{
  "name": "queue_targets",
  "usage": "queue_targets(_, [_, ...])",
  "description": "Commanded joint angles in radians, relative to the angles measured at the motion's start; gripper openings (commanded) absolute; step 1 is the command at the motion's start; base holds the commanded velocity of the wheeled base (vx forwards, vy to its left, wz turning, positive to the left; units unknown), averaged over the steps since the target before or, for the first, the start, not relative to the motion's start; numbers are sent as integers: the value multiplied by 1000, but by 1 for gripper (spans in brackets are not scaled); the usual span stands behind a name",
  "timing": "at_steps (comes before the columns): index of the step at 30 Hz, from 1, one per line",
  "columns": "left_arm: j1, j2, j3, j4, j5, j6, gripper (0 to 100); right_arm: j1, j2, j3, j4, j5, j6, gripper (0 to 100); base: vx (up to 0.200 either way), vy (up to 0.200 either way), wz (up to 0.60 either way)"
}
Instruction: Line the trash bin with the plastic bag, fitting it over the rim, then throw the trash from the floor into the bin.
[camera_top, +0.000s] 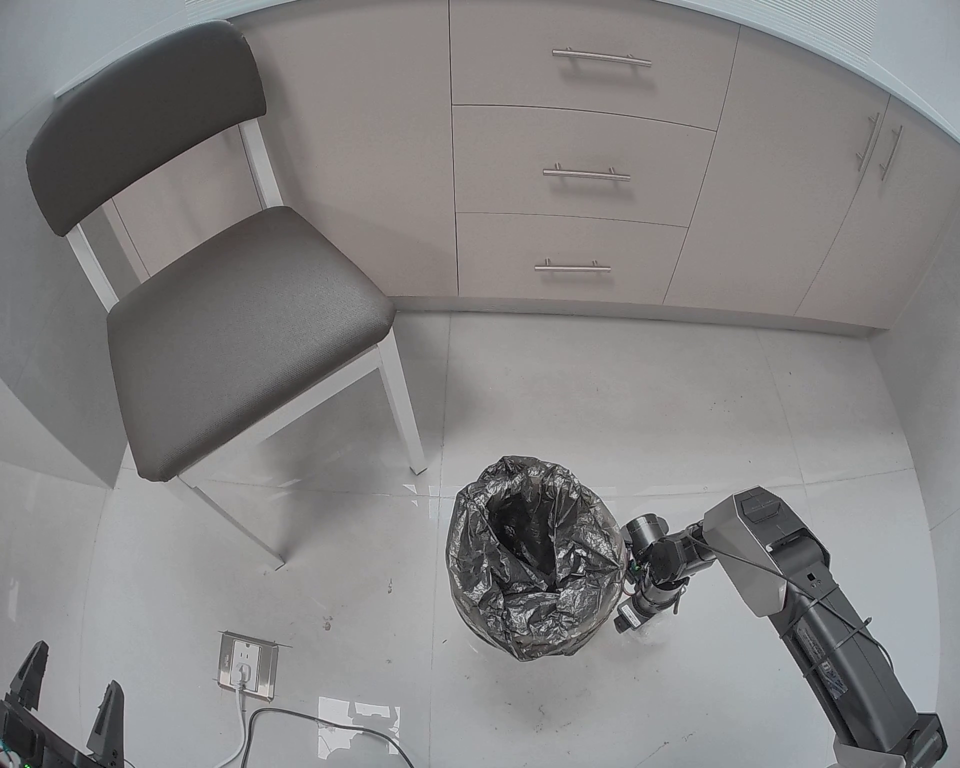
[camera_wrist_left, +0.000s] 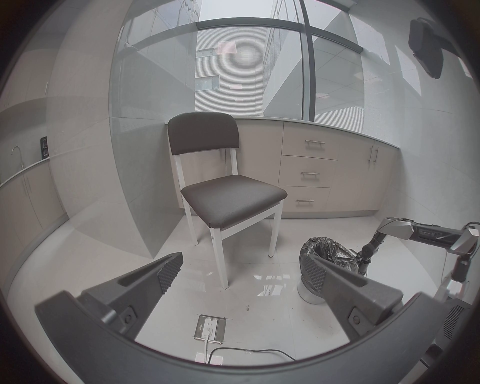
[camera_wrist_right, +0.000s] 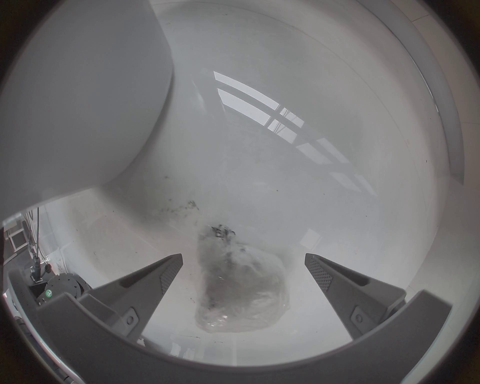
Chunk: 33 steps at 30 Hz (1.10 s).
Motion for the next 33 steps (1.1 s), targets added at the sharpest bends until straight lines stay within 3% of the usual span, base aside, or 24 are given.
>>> queue_targets(1, [0, -16, 13, -2, 0, 0, 100, 3, 0, 0, 0, 0, 0, 100, 0, -200, 0])
queue_targets(22, [0, -16, 13, -2, 0, 0, 100, 37, 0, 0, 1, 3, 0, 100, 0, -10, 0])
queue_targets(33, [0, -16, 13, -2, 0, -2, 100, 48, 0, 0, 4, -2, -64, 100, 0, 0, 0])
